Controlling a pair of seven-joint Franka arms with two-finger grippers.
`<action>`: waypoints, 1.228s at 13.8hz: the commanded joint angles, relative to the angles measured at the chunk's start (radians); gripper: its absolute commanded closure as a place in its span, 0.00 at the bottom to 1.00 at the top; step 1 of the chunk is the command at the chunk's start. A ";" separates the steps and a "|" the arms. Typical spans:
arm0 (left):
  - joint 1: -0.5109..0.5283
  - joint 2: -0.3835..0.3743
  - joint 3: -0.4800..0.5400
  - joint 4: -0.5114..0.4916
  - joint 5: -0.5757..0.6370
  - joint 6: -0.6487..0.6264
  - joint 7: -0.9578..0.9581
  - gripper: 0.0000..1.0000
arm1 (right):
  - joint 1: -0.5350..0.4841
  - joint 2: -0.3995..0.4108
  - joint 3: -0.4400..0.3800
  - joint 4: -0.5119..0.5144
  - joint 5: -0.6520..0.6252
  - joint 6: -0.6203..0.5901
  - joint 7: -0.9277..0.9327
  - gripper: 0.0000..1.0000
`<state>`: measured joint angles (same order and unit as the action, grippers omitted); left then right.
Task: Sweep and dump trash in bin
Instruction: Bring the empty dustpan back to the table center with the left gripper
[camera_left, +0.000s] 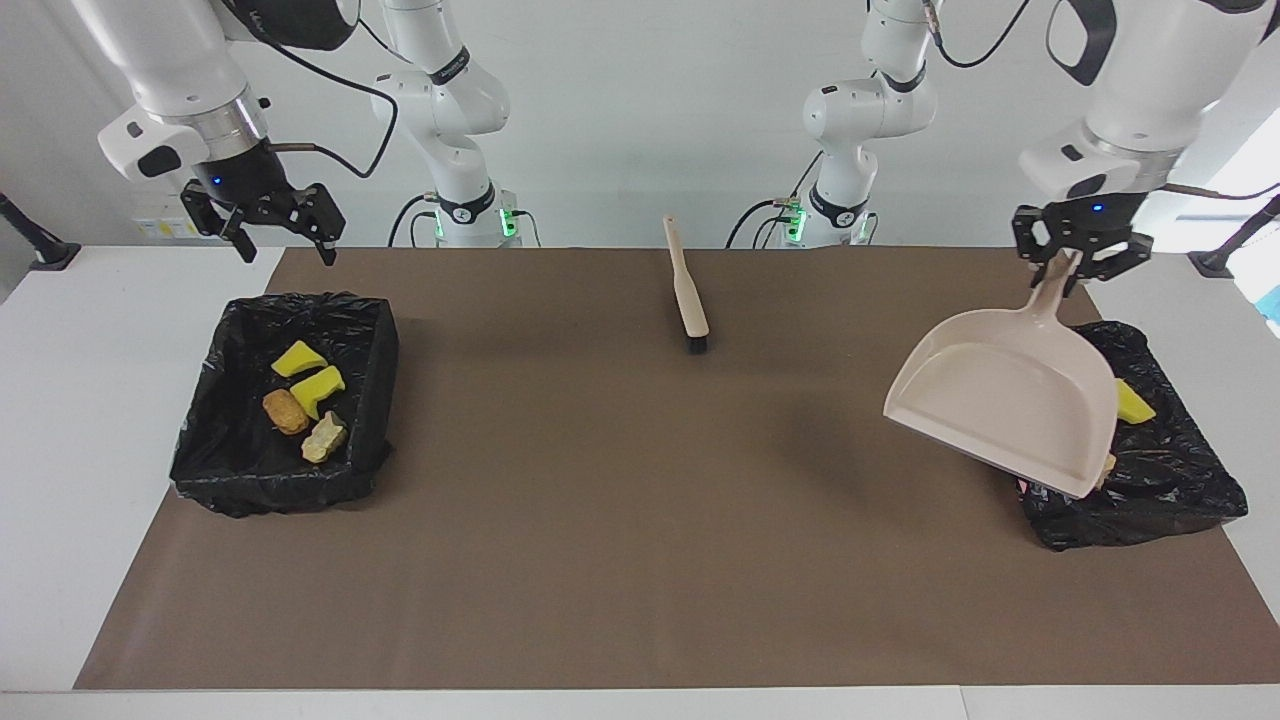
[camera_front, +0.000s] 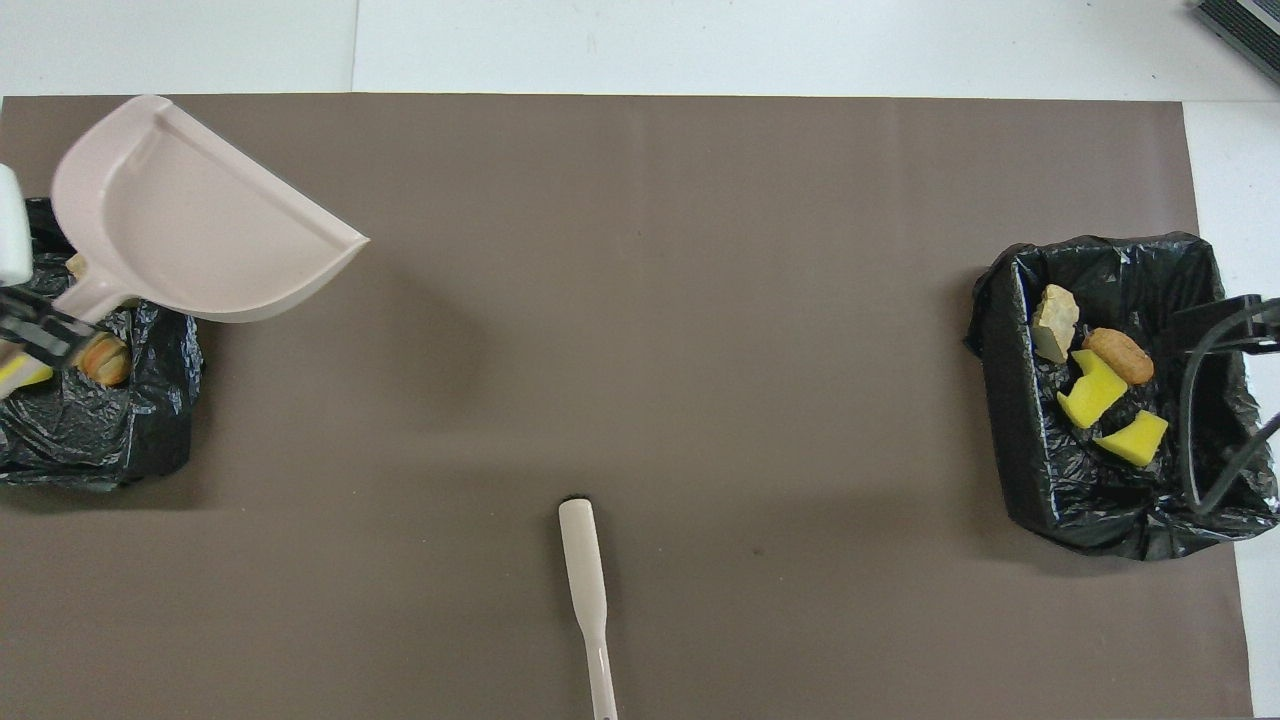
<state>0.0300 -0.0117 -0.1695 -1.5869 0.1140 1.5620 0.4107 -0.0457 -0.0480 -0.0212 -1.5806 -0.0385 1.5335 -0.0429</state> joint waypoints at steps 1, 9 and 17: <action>-0.149 -0.070 0.018 -0.145 -0.092 0.029 -0.374 1.00 | 0.001 -0.039 0.009 -0.059 -0.001 -0.002 0.011 0.00; -0.491 0.135 0.019 -0.317 -0.165 0.543 -0.900 1.00 | 0.009 -0.037 0.023 -0.064 0.026 0.025 -0.020 0.00; -0.484 0.233 0.019 -0.334 -0.163 0.722 -0.923 1.00 | 0.024 -0.006 0.030 -0.055 0.046 0.022 0.081 0.00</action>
<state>-0.4520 0.2407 -0.1564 -1.9097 -0.0370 2.2799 -0.5039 -0.0169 -0.0347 0.0031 -1.6138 -0.0168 1.5510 0.0126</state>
